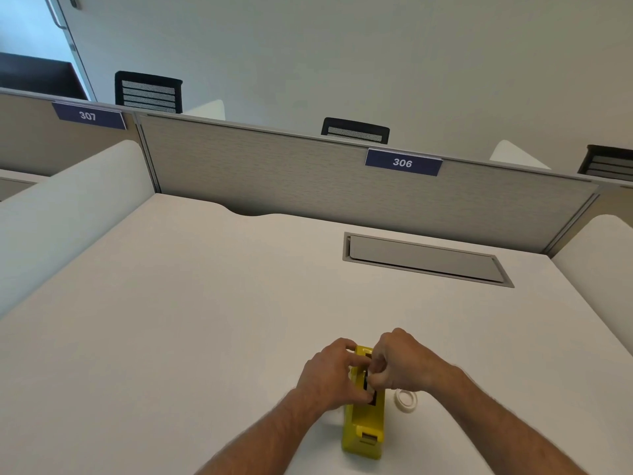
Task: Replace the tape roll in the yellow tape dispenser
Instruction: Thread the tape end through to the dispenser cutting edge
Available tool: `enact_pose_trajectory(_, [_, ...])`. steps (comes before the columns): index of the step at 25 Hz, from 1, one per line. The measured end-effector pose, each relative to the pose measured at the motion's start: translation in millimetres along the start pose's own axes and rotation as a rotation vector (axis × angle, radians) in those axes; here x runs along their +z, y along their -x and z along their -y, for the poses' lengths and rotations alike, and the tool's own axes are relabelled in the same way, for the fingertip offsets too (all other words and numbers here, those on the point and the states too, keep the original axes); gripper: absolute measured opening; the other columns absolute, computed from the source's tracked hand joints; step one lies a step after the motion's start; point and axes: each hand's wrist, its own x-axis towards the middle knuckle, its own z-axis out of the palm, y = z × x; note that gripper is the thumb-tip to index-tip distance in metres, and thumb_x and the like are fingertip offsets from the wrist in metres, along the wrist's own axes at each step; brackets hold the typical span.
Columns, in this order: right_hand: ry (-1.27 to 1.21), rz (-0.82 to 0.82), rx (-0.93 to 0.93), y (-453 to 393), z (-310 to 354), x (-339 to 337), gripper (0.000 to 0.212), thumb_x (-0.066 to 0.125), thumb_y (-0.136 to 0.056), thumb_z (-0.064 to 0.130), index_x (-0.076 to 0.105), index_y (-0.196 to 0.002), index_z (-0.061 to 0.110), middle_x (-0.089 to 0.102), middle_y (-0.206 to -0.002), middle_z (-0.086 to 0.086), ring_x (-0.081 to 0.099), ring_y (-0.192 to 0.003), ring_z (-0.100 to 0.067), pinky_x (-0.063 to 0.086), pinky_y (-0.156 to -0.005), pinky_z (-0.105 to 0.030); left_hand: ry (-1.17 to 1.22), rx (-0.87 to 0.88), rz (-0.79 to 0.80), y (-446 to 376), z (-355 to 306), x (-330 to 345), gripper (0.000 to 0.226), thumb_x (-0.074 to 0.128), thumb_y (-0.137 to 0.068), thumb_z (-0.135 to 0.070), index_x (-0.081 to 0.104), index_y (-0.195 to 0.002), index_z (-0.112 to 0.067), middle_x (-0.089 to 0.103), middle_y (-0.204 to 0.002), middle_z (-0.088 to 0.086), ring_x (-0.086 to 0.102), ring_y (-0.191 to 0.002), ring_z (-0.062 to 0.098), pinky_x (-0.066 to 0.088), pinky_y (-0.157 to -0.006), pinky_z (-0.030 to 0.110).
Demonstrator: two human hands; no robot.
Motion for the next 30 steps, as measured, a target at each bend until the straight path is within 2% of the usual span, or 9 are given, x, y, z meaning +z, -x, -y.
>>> enact_pose_trajectory(2, [-0.066, 0.021, 0.018, -2, -1, -2, 0.016, 0.080, -0.067, 0.028, 0.079, -0.077, 0.015, 0.075, -0.069, -0.001, 0.068, -0.054, -0.013, 0.061, -0.059, -0.029, -0.020, 0.003, 0.002, -1, 0, 0, 0.064, 0.077, -0.061, -0.057, 0.063, -0.122, -0.044, 0.047, -0.137, -0.022, 0.057, -0.112, 0.008, 0.052, -0.092, 0.034])
enact_pose_trajectory(6, [-0.117, 0.071, 0.037, -6, -3, -8, 0.010, 0.078, -0.072, 0.022, 0.078, -0.077, 0.013, 0.075, -0.070, -0.003, 0.073, -0.057, -0.014, 0.065, -0.063, -0.036, -0.049, 0.007, 0.000, -1, -1, 2, 0.063, 0.076, -0.062, -0.058, 0.064, -0.123, -0.044, 0.043, -0.140, -0.019, 0.057, -0.113, 0.010, 0.052, -0.091, 0.034])
enact_pose_trajectory(10, [-0.150, 0.103, 0.028, -9, -3, -12, 0.005, 0.074, -0.078, 0.015, 0.077, -0.073, 0.015, 0.074, -0.067, -0.003, 0.074, -0.059, -0.016, 0.062, -0.058, -0.025, -0.049, -0.004, -0.001, -2, 1, 3, 0.067, 0.079, -0.061, -0.056, 0.062, -0.125, -0.044, 0.043, -0.142, -0.020, 0.057, -0.115, 0.010, 0.052, -0.092, 0.034])
enact_pose_trajectory(16, [-0.189, 0.139, 0.015, -14, -3, -18, 0.003, 0.075, -0.082, 0.010, 0.078, -0.082, 0.011, 0.076, -0.075, -0.007, 0.076, -0.065, -0.019, 0.063, -0.061, -0.026, -0.066, -0.011, -0.003, -2, 0, 2, 0.067, 0.080, -0.062, -0.056, 0.063, -0.126, -0.041, 0.042, -0.142, -0.018, 0.056, -0.115, 0.011, 0.052, -0.091, 0.033])
enact_pose_trajectory(21, [-0.169, 0.130, 0.020, -15, -3, -18, 0.012, 0.073, -0.084, 0.011, 0.076, -0.076, 0.019, 0.072, -0.065, 0.005, 0.074, -0.059, -0.012, 0.055, -0.053, -0.016, -0.070, -0.022, 0.003, -2, -2, 1, 0.066, 0.080, -0.061, -0.055, 0.064, -0.124, -0.042, 0.042, -0.141, -0.019, 0.057, -0.114, 0.011, 0.053, -0.091, 0.034])
enact_pose_trajectory(24, [-0.173, 0.125, 0.017, -14, -7, -16, 0.003, 0.077, -0.081, 0.015, 0.079, -0.083, 0.015, 0.075, -0.070, 0.003, 0.075, -0.063, -0.012, 0.062, -0.061, -0.023, -0.066, -0.017, 0.003, -1, -2, 1, 0.066, 0.080, -0.061, -0.055, 0.063, -0.124, -0.043, 0.043, -0.141, -0.019, 0.057, -0.113, 0.011, 0.053, -0.091, 0.033])
enact_pose_trajectory(26, [-0.162, 0.115, 0.011, -14, -7, -14, 0.008, 0.080, -0.079, 0.017, 0.080, -0.086, 0.014, 0.077, -0.075, 0.001, 0.075, -0.065, -0.012, 0.064, -0.066, -0.027, -0.058, -0.015, -0.001, -2, -2, 1, 0.066, 0.080, -0.061, -0.056, 0.063, -0.124, -0.043, 0.044, -0.140, -0.018, 0.057, -0.113, 0.011, 0.053, -0.091, 0.034])
enact_pose_trajectory(30, [-0.133, 0.111, 0.011, -15, -5, -13, 0.011, 0.081, -0.079, 0.019, 0.080, -0.088, 0.014, 0.076, -0.074, 0.003, 0.075, -0.065, -0.011, 0.064, -0.066, -0.025, -0.022, -0.012, 0.011, -2, 0, 0, 0.071, 0.083, -0.060, -0.056, 0.062, -0.126, -0.040, 0.045, -0.141, -0.016, 0.056, -0.114, 0.012, 0.054, -0.092, 0.035])
